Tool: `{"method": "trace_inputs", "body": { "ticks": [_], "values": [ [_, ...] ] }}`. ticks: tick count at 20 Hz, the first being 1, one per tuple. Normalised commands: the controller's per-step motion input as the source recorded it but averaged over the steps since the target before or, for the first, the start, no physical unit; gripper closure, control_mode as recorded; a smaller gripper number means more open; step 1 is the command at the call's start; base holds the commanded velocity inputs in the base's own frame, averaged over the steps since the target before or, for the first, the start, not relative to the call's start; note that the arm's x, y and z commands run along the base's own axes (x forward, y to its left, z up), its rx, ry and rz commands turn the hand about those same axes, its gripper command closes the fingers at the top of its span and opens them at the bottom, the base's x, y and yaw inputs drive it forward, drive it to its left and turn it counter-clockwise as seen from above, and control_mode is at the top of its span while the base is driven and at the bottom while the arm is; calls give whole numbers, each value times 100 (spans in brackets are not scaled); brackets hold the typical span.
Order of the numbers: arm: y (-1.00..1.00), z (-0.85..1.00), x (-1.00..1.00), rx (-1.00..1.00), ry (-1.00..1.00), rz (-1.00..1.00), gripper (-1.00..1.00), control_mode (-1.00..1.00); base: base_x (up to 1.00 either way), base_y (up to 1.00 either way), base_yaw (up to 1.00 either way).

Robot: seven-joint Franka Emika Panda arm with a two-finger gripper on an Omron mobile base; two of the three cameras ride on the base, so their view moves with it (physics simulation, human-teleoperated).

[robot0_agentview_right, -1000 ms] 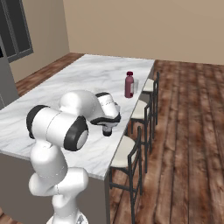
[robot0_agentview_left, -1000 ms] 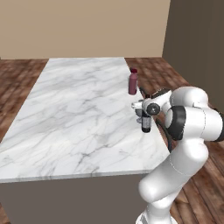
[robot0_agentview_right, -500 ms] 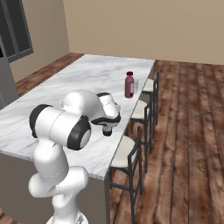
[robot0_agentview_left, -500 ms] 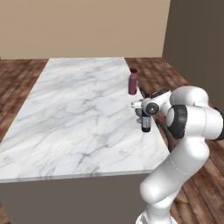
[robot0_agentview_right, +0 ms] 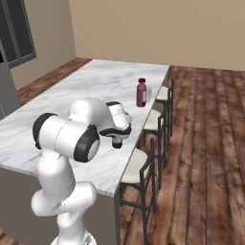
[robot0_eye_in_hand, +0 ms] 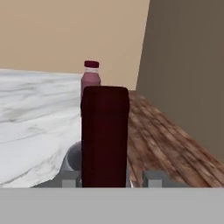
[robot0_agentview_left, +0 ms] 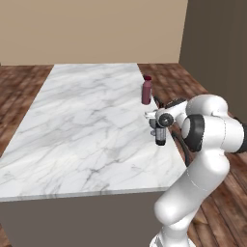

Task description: There is a wine glass and glass cup on the dining counter. Place the wine bottle next to the wine glass and the juice bottle next to the glass cup.

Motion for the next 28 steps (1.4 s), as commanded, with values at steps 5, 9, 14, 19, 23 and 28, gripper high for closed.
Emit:
{"method": "trace_inputs", "body": {
  "ticks": [5,9,14,19,23,28],
  "values": [
    [0,-8,-6,0,0,-7,-100,-100,0,0,0],
    [0,-6,-1,0,0,-6,-100,-100,0,0,0],
    [0,-5,-7,0,0,-6,-100,-100,0,0,0],
    [3,-6,-14,0,0,-5,-100,-100,0,0,0],
    [10,-9,-12,0,0,-5,-100,-100,0,0,0],
    [10,-13,-1,0,0,-5,-100,-100,0,0,0]
  ]
}}
